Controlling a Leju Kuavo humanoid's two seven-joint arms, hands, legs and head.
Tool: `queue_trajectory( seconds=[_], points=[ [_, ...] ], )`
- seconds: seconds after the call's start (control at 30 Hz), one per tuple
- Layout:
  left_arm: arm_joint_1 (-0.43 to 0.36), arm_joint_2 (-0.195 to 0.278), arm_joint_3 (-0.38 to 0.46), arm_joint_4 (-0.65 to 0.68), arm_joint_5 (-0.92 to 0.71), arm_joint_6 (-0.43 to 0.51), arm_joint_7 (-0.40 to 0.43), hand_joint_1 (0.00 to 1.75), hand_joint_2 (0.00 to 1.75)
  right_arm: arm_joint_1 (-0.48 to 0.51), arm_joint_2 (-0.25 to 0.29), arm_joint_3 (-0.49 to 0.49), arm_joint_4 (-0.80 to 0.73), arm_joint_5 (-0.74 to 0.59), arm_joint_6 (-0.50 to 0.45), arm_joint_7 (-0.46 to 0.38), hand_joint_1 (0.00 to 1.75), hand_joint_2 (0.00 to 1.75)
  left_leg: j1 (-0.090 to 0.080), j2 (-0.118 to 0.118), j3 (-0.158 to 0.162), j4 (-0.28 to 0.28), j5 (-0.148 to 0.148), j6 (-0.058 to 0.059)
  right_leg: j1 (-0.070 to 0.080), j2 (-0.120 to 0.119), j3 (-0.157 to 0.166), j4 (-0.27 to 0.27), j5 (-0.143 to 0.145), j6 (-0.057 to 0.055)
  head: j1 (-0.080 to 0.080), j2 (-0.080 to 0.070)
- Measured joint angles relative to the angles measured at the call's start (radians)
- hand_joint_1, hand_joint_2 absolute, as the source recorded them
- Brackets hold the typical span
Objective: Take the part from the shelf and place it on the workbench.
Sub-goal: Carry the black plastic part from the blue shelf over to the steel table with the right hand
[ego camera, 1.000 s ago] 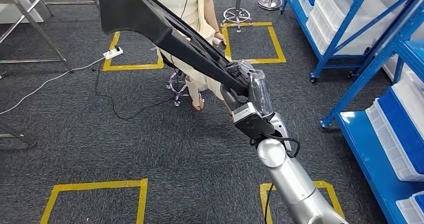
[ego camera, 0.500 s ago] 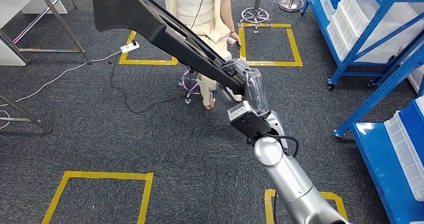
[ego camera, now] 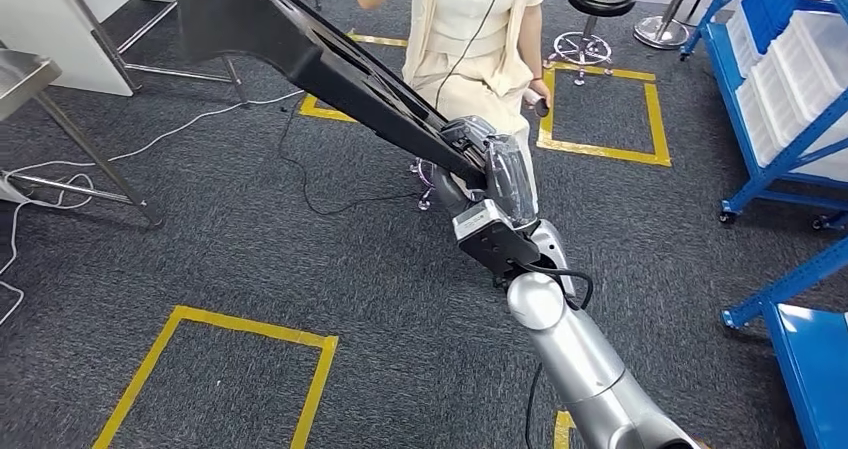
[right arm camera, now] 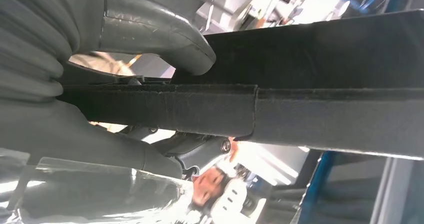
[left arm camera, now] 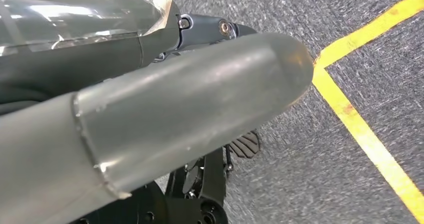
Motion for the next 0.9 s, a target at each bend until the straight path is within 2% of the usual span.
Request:
queue_trajectory(
  seconds=[0.03,0.1,0.13,0.17,0.2,0.27,0.3,0.33,0.37,0.4,0.47,0.5,0.53,0.57,0.63,0.7,0.77,0.83,0.87,0.9],
  points=[
    [0.001,0.001,0.0,0.0,0.0,0.0,0.0,0.0,0.0,0.0,0.0,0.001,0.0,0.0,0.0,0.0,1.75,1.75,0.0,-0.008,-0.005,0.004,-0.001,-0.006,0.001,0.006,0.01,-0.021,0.006,-0.006,0.0,0.0],
    [0.005,0.001,0.001,0.0,0.0,0.0,0.0,0.0,0.0,-0.001,0.002,0.004,0.001,0.0,0.001,0.001,1.75,1.75,0.002,-0.019,-0.011,0.005,0.001,-0.014,0.005,-0.004,0.013,-0.023,0.008,-0.024,-0.001,0.0],
    [0.007,0.002,0.002,0.0,0.0,0.0,0.0,0.0,0.0,-0.003,0.004,0.004,0.001,0.0,0.002,0.002,1.75,1.75,0.003,-0.013,-0.014,0.009,-0.001,-0.018,0.005,-0.01,0.013,-0.024,0.01,-0.03,-0.001,0.0],
    [0.008,0.002,0.004,0.0,0.0,0.0,0.0,0.0,0.0,-0.007,0.008,0.005,0.001,0.0,0.004,0.002,1.75,1.75,0.002,0.005,-0.02,0.024,-0.011,-0.022,0.003,-0.017,0.014,-0.025,0.011,-0.037,-0.003,0.0],
    [0.008,0.002,0.006,0.0,0.001,0.0,0.0,0.0,0.0,-0.011,0.012,0.005,0.001,0.001,0.006,0.003,1.75,1.75,0.002,0.029,-0.037,0.058,-0.032,-0.027,0.002,-0.024,0.015,-0.026,0.011,-0.044,-0.005,0.0],
    [0.004,0.0,0.009,0.0,0.002,0.001,-0.001,0.0,0.0,-0.018,0.018,0.006,0.002,0.003,0.009,0.006,1.75,1.75,0.004,0.076,-0.098,0.184,-0.095,-0.035,0.007,-0.04,0.016,-0.026,0.009,-0.055,-0.01,0.0],
    [0.003,0.0,0.01,0.0,0.004,0.001,-0.002,0.0,0.0,-0.02,0.02,0.006,0.004,0.006,0.011,0.008,1.75,1.75,0.006,0.085,-0.133,0.25,-0.121,-0.037,0.01,-0.05,0.016,-0.026,0.007,-0.059,-0.009,0.0],
    [0.003,-0.001,0.011,0.0,0.006,0.002,-0.002,0.0,0.0,-0.021,0.022,0.008,0.006,0.008,0.014,0.01,1.75,1.75,0.007,0.088,-0.157,0.293,-0.131,-0.037,0.012,-0.06,0.016,-0.026,0.006,-0.06,-0.01,0.0],
    [0.003,-0.002,0.012,0.0,0.008,0.003,-0.002,0.0,0.0,-0.023,0.025,0.009,0.008,0.01,0.016,0.012,1.75,1.75,0.008,0.088,-0.162,0.298,-0.122,-0.035,0.015,-0.069,0.017,-0.026,0.005,-0.062,-0.01,0.0],
    [0.004,-0.002,0.012,0.0,0.01,0.005,-0.003,0.0,0.0,-0.025,0.028,0.011,0.01,0.012,0.019,0.013,1.75,1.75,0.007,0.09,-0.144,0.262,-0.096,-0.031,0.017,-0.078,0.018,-0.026,0.004,-0.063,-0.01,0.0],
    [0.003,-0.002,0.015,0.0,0.014,0.008,-0.004,0.0,0.0,-0.036,0.037,0.012,0.012,0.014,0.023,0.013,1.75,1.75,0.0,0.117,-0.07,0.119,-0.033,-0.017,0.021,-0.093,0.022,-0.026,0.001,-0.065,-0.009,0.0],
    [0.001,-0.002,0.016,0.0,0.016,0.01,-0.005,0.0,0.0,-0.043,0.04,0.013,0.014,0.015,0.025,0.013,1.75,1.75,-0.005,0.131,-0.039,0.06,-0.014,-0.011,0.024,-0.1,0.023,-0.027,-0.001,-0.064,-0.009,0.0],
    [0.0,-0.002,0.017,0.0,0.018,0.011,-0.007,0.0,0.0,-0.049,0.043,0.013,0.016,0.015,0.027,0.013,1.75,1.75,-0.011,0.141,-0.021,0.025,-0.007,-0.005,0.026,-0.107,0.024,-0.027,-0.002,-0.063,-0.009,0.0],
    [-0.001,-0.003,0.018,0.0,0.019,0.013,-0.008,0.0,0.0,-0.053,0.046,0.014,0.018,0.014,0.029,0.013,1.75,1.75,-0.016,0.143,-0.018,0.014,-0.01,-0.002,0.028,-0.114,0.025,-0.028,-0.004,-0.059,-0.009,0.0],
    [-0.001,-0.005,0.021,0.0,0.02,0.017,-0.009,0.0,0.0,-0.059,0.053,0.015,0.024,0.015,0.031,0.014,1.75,1.75,-0.014,0.123,-0.013,0.003,-0.004,0.005,0.029,-0.122,0.028,-0.029,-0.007,-0.051,-0.009,0.0],
    [-0.001,-0.007,0.026,0.0,0.021,0.018,-0.01,0.0,0.0,-0.068,0.059,0.017,0.029,0.016,0.034,0.013,1.75,1.75,-0.007,0.106,0.001,-0.016,0.007,0.014,0.028,-0.092,0.015,0.006,-0.028,-0.049,-0.008,0.0],
    [-0.003,-0.009,0.028,0.0,0.02,0.018,-0.012,0.0,0.0,-0.074,0.06,0.018,0.033,0.016,0.035,0.012,1.75,1.75,-0.003,0.088,0.007,-0.025,0.013,0.02,0.024,-0.049,-0.038,0.118,-0.076,-0.054,-0.007,0.0],
    [-0.004,-0.009,0.029,0.0,0.018,0.016,-0.012,0.0,0.0,-0.074,0.058,0.017,0.039,0.017,0.035,0.013,1.75,1.75,-0.003,0.064,0.007,-0.024,0.013,0.021,0.019,-0.036,-0.103,0.237,-0.114,-0.051,-0.006,0.0],
    [-0.003,-0.01,0.029,0.0,0.018,0.016,-0.012,0.0,0.0,-0.073,0.057,0.017,0.042,0.017,0.035,0.013,1.75,1.75,-0.002,0.051,0.007,-0.024,0.013,0.02,0.017,-0.034,-0.115,0.253,-0.112,-0.043,-0.006,0.0],
    [-0.003,-0.011,0.03,0.0,0.017,0.015,-0.012,0.0,0.0,-0.073,0.056,0.017,0.044,0.017,0.035,0.013,1.75,1.75,-0.001,0.039,0.008,-0.023,0.012,0.019,0.014,-0.033,-0.108,0.227,-0.093,-0.032,-0.006,0.0]
  ],
)
